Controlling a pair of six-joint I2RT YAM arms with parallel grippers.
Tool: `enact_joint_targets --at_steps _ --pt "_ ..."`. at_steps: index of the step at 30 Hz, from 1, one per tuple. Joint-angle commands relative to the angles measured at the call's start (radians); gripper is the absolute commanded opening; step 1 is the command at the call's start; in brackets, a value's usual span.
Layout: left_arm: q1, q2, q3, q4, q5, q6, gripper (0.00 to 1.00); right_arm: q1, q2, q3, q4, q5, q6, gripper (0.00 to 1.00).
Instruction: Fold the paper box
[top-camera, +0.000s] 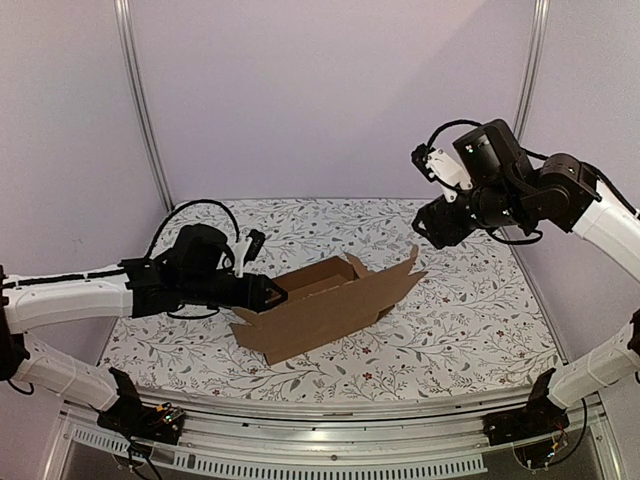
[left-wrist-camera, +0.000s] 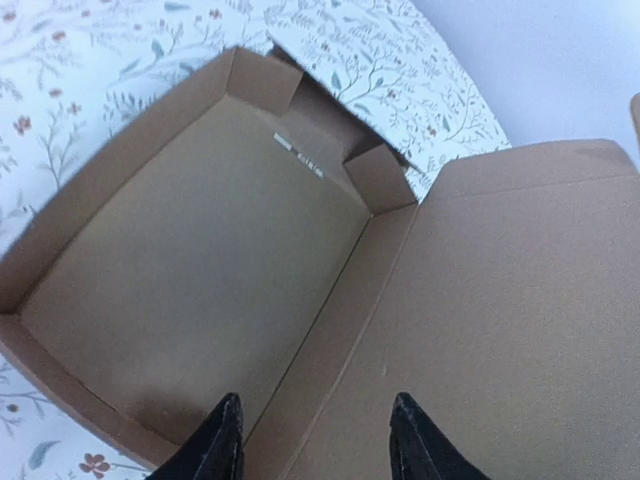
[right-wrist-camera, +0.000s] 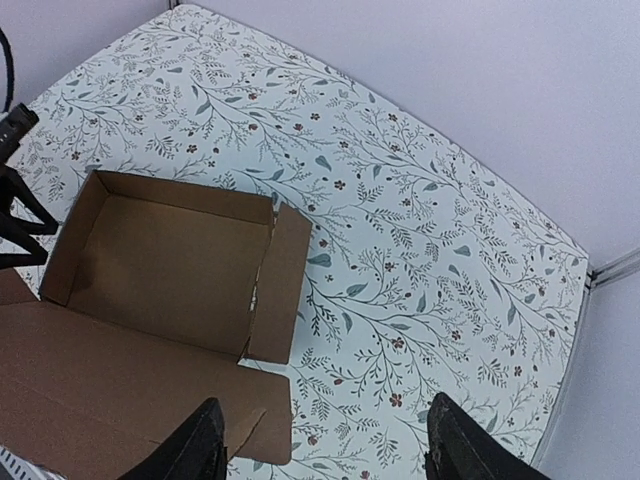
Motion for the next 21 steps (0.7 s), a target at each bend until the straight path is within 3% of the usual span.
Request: enact_joint_targets --at_steps 1,6,10,17,21 --pt "0.023 -0.08 0.085 -0.135 -0.11 0.104 0.5 -0.006 -0.103 -0.197 0.05 0.072 0.129 0.67" --pt "0.044 -0.147 0.1 -0.21 -0.23 0.099 0.51 -0.03 -0.207 -0.432 0.109 0.136 0.236 0.7" --pt "0.073 -0.152 0.098 -0.211 -0.288 0.088 0.53 -0.051 -0.253 -0.604 0.203 0.073 0.351 0.68" --pt "0.174 -0.031 0.086 -0.086 -0.281 0.054 0.53 -0.05 -0.309 -0.952 0.603 -0.11 0.629 0.39" --pt "0.233 0.062 0.069 -0.011 -0.304 0.032 0.51 0.001 -0.252 -1.081 0.807 -0.123 0.804 0.26"
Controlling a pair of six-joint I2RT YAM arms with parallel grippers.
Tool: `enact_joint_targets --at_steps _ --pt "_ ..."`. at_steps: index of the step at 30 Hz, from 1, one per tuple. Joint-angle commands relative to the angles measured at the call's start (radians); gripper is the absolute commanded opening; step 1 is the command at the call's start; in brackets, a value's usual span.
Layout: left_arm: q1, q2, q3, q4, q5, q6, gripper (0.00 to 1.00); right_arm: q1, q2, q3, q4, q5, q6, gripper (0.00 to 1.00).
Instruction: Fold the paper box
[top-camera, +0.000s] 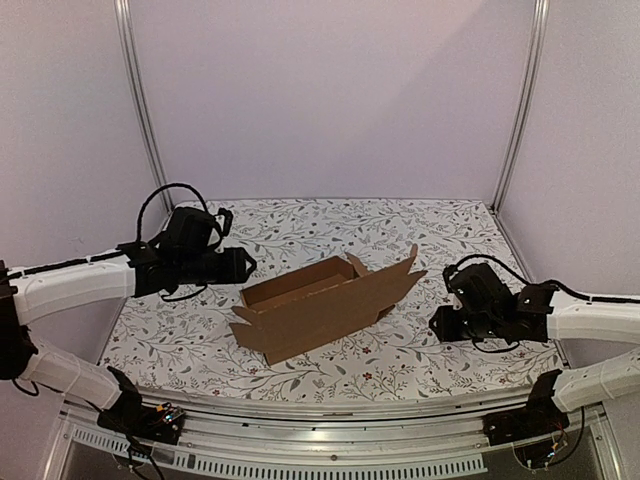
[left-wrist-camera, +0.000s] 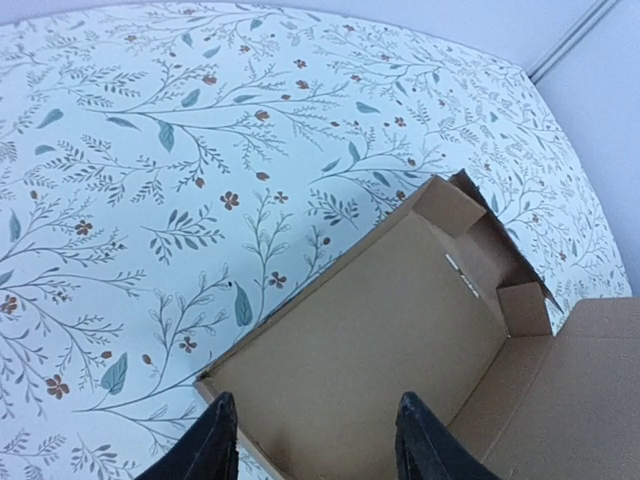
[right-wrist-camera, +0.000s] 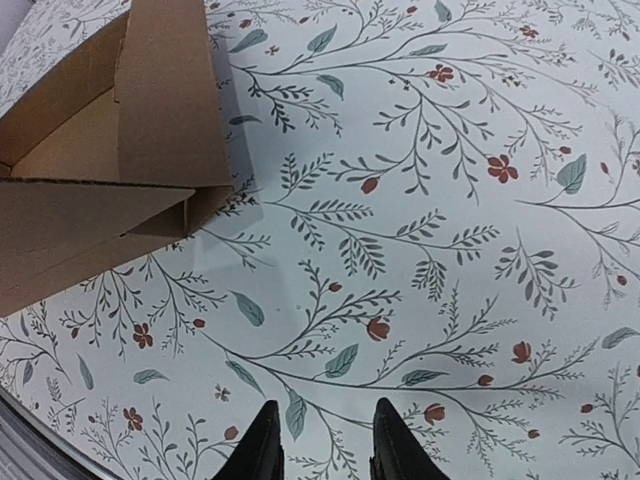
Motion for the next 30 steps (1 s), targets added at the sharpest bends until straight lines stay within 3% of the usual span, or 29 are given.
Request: enact_joint_targets --at_steps 1,7,11,16,22,30 --pt "0.072 0.091 -0.033 0.109 -0.037 -0.032 0.51 0.069 0.068 -0.096 0.336 -0.049 0.24 0.24" --pt "0.153 0.249 -0.052 0.239 0.057 -0.058 0.4 0.206 0.286 -0.1 0.605 0.018 0.386 0.1" --pt "0.165 0.298 -0.087 0.308 0.098 -0.069 0.26 0.254 0.443 -0.081 0.782 0.05 0.472 0.01" --pt "0.169 0.329 -0.109 0.319 0.169 -0.055 0.15 0.273 0.604 -0.048 0.957 0.08 0.534 0.0" --pt "0.169 0.318 -0.167 0.32 0.224 -0.047 0.08 0.272 0.687 0.008 0.991 0.127 0.526 0.0" --pt "0.155 0.233 -0.296 0.337 0.297 -0.085 0.04 0.186 0.752 0.063 0.993 0.075 0.458 0.0"
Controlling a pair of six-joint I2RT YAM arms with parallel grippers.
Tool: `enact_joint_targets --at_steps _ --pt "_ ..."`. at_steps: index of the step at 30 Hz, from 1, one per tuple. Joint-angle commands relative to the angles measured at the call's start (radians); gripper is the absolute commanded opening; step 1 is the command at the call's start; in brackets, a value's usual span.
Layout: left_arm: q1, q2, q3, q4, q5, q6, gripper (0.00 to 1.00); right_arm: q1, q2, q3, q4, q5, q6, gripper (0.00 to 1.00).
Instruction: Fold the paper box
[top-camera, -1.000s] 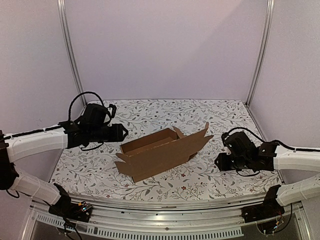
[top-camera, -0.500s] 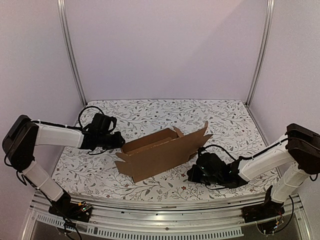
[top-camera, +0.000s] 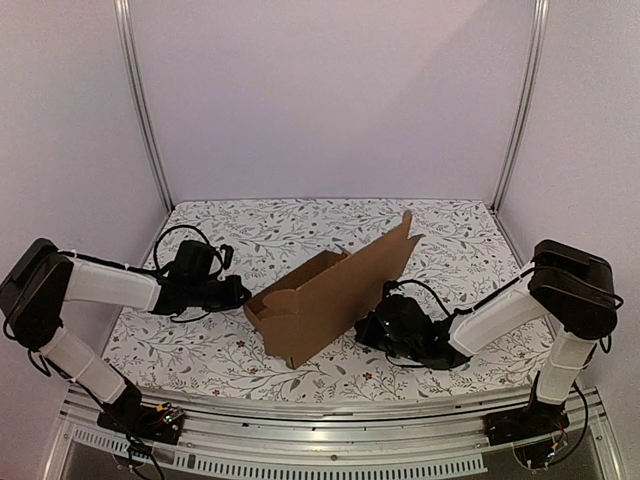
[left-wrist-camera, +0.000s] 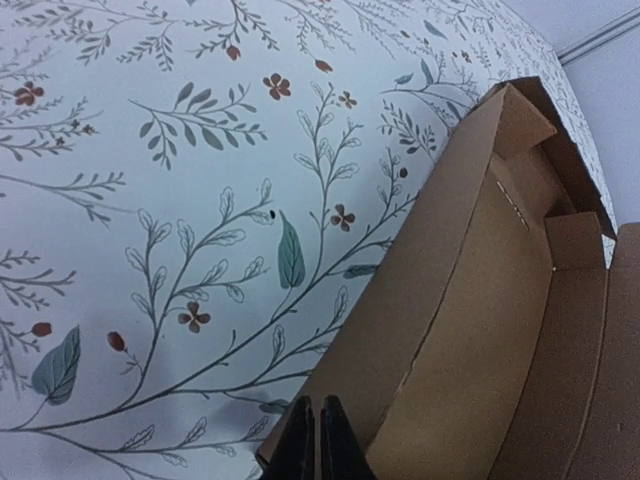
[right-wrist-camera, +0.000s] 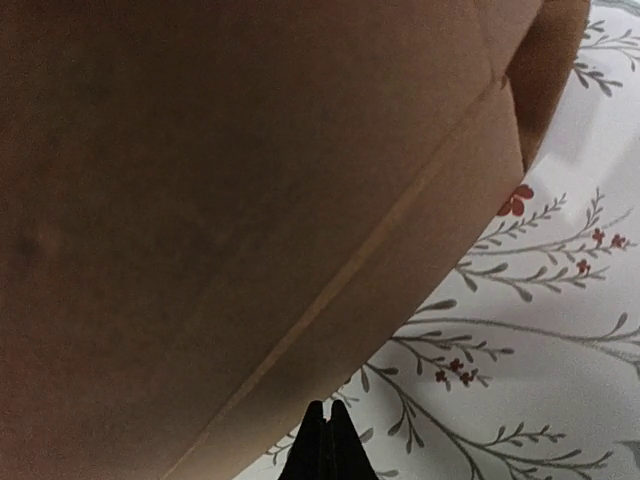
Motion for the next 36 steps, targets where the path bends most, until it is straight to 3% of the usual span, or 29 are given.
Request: enact_joint_targets --at_steps 1,11,19,28,36 --pt "-0.01 -0.061 -0.101 -0.052 0.057 -0.021 0.04 -0.063 0.042 0.031 0.019 -0.021 -0.063 0.0" --pt "-0.176 -0.185 -0.219 0.015 0.027 -0.127 0.05 -0.23 0.125 0.138 0.024 -0.234 -0.244 0.0" --pt "-0.317 -0.072 -0.168 0.161 0.027 -0.166 0.06 -0.356 0.234 0.316 -0.038 -0.557 -0.38 0.02" --pt "-0.451 0.097 -0.048 0.252 0.025 -0.202 0.08 -0.502 0.128 0.319 -0.313 -0.511 -0.518 0.06" --pt "-0.455 0.011 -0.008 0.064 -0.029 -0.112 0.16 -0.54 -0.106 0.172 -0.401 -0.459 -0.56 0.07"
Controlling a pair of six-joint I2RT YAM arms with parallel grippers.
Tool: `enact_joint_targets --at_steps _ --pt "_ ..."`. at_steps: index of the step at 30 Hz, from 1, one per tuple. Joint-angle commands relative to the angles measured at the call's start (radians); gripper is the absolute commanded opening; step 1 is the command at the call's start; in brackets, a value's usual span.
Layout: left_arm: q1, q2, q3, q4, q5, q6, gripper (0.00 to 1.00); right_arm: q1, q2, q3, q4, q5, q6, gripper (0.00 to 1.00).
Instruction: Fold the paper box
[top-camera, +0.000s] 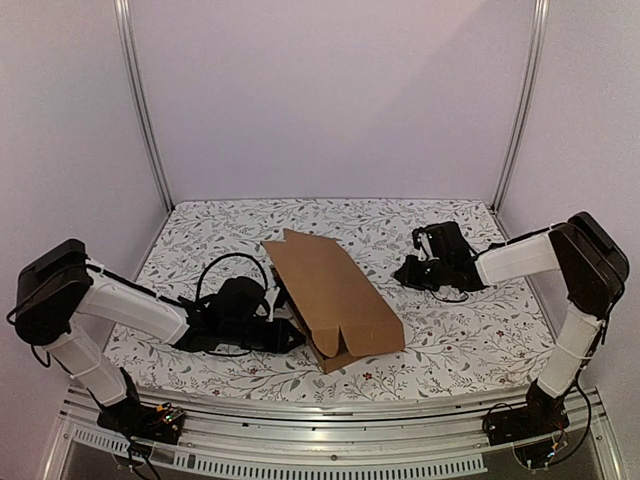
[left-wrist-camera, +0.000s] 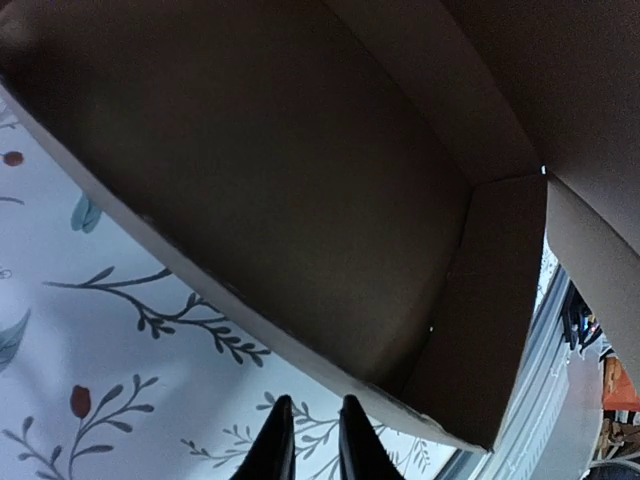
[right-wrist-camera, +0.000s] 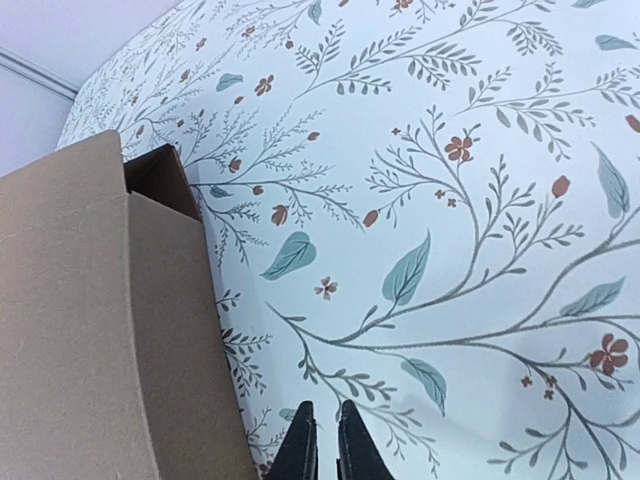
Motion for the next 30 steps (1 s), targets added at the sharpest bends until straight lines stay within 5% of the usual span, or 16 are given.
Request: enact_joint_targets --at_steps 1,8,19,30 --pt "-0.012 -0.086 0.04 -0.149 -0.061 0.077 0.17 0.007 -0.144 -0.092 -0.075 0.021 -0.039 0.07" --pt "-0.011 -0.172 0.121 -0.34 -0.104 0.16 0.2 0.024 -0.397 -0.253 -0.122 -0.001 0.008 0.08" --pt "0.117 -0.241 0.254 -0.565 -0.211 0.278 0.24 0.263 -0.841 -0.487 -0.283 0.27 0.195 0.07" --pt "0.333 -0.285 0.172 -0.484 -0.271 0.238 0.14 0.466 -0.882 -0.594 -0.254 0.439 0.383 0.06"
